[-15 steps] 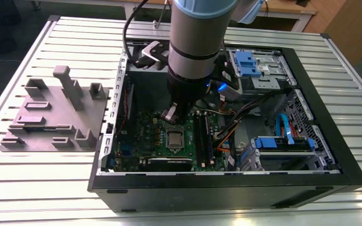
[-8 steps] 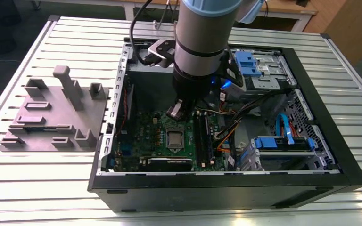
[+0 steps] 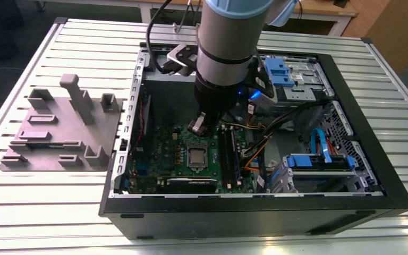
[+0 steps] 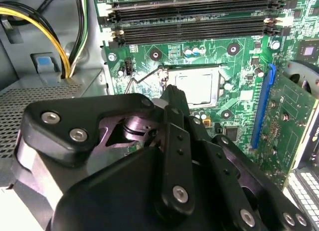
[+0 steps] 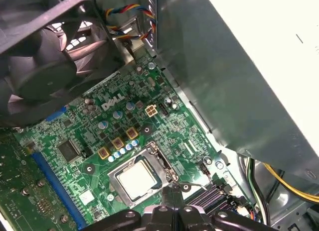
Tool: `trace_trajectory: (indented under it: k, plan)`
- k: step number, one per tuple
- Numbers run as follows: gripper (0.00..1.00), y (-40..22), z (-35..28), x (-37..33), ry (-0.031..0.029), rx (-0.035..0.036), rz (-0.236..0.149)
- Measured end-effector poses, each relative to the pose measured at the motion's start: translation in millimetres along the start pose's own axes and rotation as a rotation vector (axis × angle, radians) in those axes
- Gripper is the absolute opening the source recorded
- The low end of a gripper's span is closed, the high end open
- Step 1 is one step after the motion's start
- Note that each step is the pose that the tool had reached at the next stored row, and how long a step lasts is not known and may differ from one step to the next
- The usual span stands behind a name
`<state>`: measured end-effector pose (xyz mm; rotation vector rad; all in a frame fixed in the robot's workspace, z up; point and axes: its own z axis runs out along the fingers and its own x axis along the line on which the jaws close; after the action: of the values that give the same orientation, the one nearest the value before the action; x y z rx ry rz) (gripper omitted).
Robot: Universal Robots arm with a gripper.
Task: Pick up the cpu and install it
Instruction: 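Install the first cpu locking lever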
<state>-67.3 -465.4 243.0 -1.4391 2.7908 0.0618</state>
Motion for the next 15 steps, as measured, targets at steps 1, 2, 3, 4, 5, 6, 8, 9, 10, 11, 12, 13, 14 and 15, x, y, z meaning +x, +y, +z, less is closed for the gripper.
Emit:
trace_trajectory:
  k: [1,2,3,4,5,6,8,9,10,11,12,13,14,15]
  plan:
    - [0.1,0.0,0.0,0.0,-0.0001,0.0,0.0]
    - [0.1,0.0,0.0,0.0,-0.0001,-0.0001,0.0]
    - [0.1,0.0,0.0,0.0,-0.0001,-0.0001,0.0]
    - [0.1,0.0,0.1,0.0,-0.0002,-0.0001,0.0]
    - [0.1,-0.5,0.2,-0.7,-0.0002,-0.0001,0.0]
    - [0.1,-3.6,0.4,-3.4,0.0002,-0.0003,0.0]
    - [0.1,-6.4,1.1,-6.6,-0.0001,-0.0006,0.0]
    - [0.1,-6.2,1.2,-8.1,0.0,-0.0006,0.0]
    - [0.1,-5.9,1.3,-9.3,-0.0001,-0.0005,0.0]
    - [0.1,-6.1,1.4,-11.3,0.0,-0.0006,0.0]
    - [0.1,-6.3,1.7,-14.6,0.0001,-0.0005,0.0]
    - [0.1,-5.6,2.2,-17.6,-0.0001,-0.0005,0.0]
    - [0.1,-4.8,2.8,-20.6,-0.0001,-0.0005,0.0]
    - [0.1,-3.7,3.2,-24.0,0.0001,-0.0005,0.0]
